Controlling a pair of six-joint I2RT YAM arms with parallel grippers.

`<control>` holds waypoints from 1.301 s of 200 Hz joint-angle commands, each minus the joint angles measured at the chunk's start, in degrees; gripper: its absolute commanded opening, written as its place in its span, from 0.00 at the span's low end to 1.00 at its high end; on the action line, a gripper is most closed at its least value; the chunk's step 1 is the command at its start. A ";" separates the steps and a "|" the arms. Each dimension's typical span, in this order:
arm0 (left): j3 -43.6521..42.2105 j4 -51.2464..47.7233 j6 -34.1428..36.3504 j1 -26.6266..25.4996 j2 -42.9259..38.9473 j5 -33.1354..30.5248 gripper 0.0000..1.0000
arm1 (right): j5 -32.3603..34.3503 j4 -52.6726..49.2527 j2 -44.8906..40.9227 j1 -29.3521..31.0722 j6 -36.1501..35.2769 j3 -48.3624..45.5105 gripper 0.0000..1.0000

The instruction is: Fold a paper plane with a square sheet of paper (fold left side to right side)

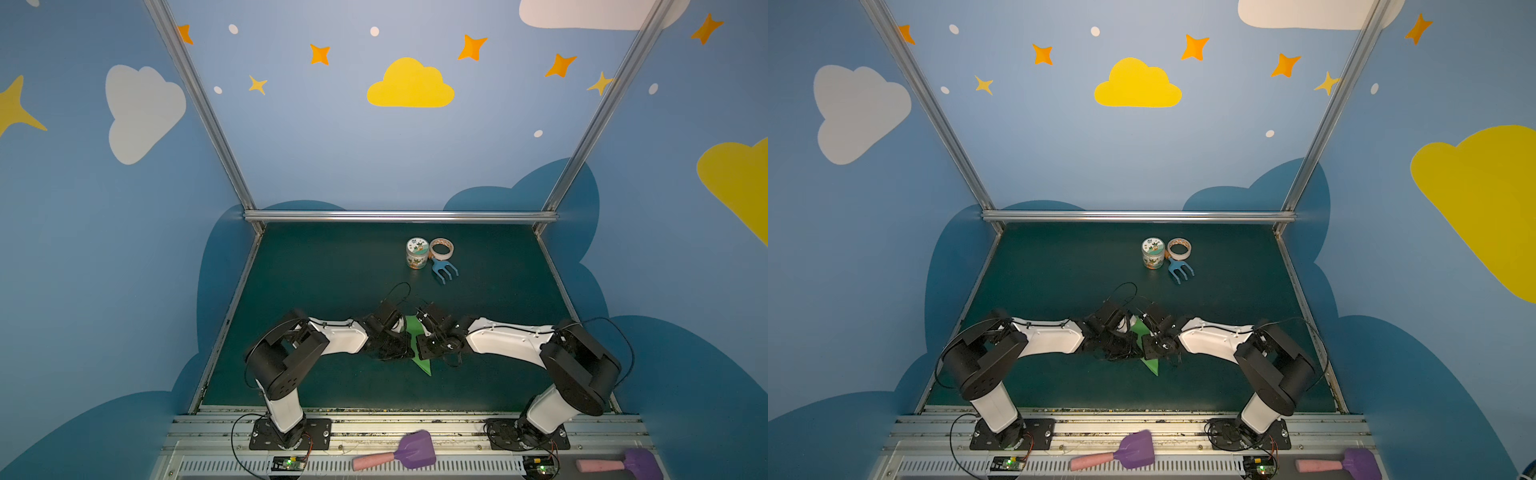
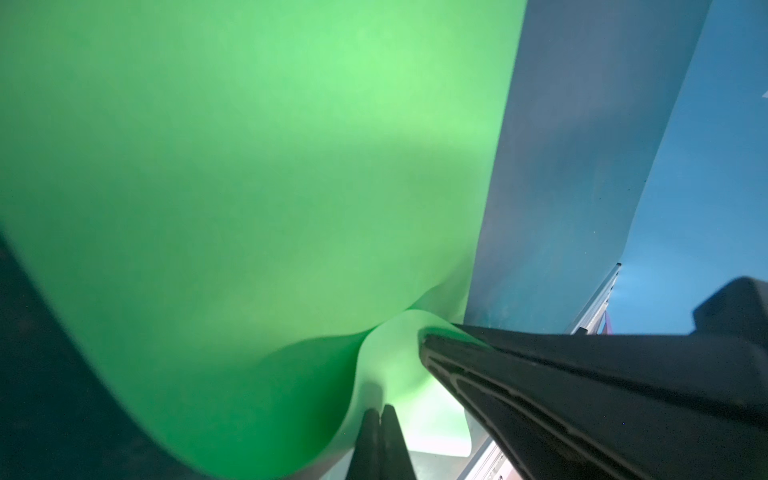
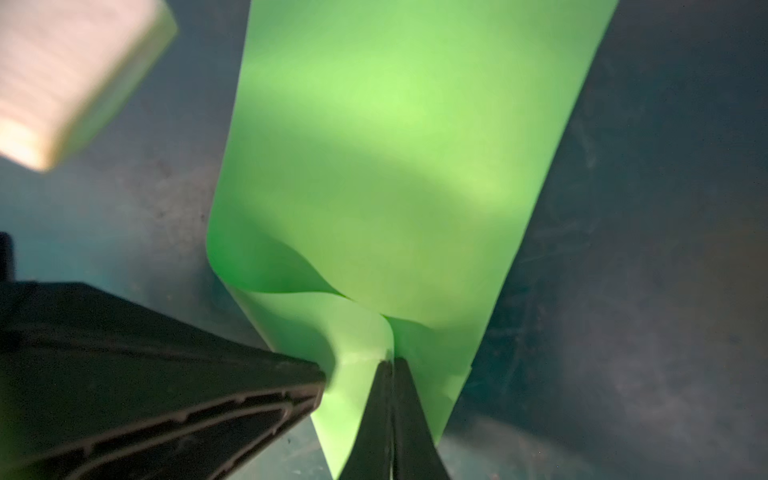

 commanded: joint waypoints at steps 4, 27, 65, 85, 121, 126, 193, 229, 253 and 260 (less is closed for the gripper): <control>-1.43 -1.46 0.93 0.36 0.44 -3.31 0.03 | 0.44 -2.43 4.68 0.24 0.13 -3.79 0.00; -2.00 -2.40 1.42 1.34 -0.35 -4.36 0.04 | 0.55 -2.43 4.75 0.24 0.19 -3.95 0.00; -2.61 -3.45 2.72 4.81 -1.35 -4.66 0.03 | 0.64 -2.48 4.66 0.23 0.11 -4.08 0.00; -2.61 -4.12 3.41 6.61 -1.55 -4.84 0.03 | 0.64 -2.47 4.57 0.17 0.11 -4.08 0.00; -3.24 -6.02 4.72 10.15 -1.63 -5.80 0.03 | 0.72 -2.46 4.57 0.18 0.17 -4.10 0.00; -3.48 -6.29 4.80 10.71 -1.70 -5.85 0.03 | 0.68 -2.44 4.57 0.15 0.18 -4.08 0.00; -2.94 -10.16 6.86 15.38 -8.44 -5.60 0.03 | 0.55 -2.19 4.48 0.16 0.19 -4.20 0.00; 0.40 -10.68 6.33 10.97 -10.62 -4.03 0.03 | 0.53 -2.12 4.52 0.15 0.28 -4.24 0.00; 2.01 -8.87 4.78 6.91 -9.30 -3.83 0.03 | 0.55 -2.06 4.65 0.21 0.36 -4.27 0.00; 2.37 -8.26 4.50 5.94 -8.53 -3.66 0.03 | 0.49 -2.04 4.70 0.15 0.39 -4.31 0.00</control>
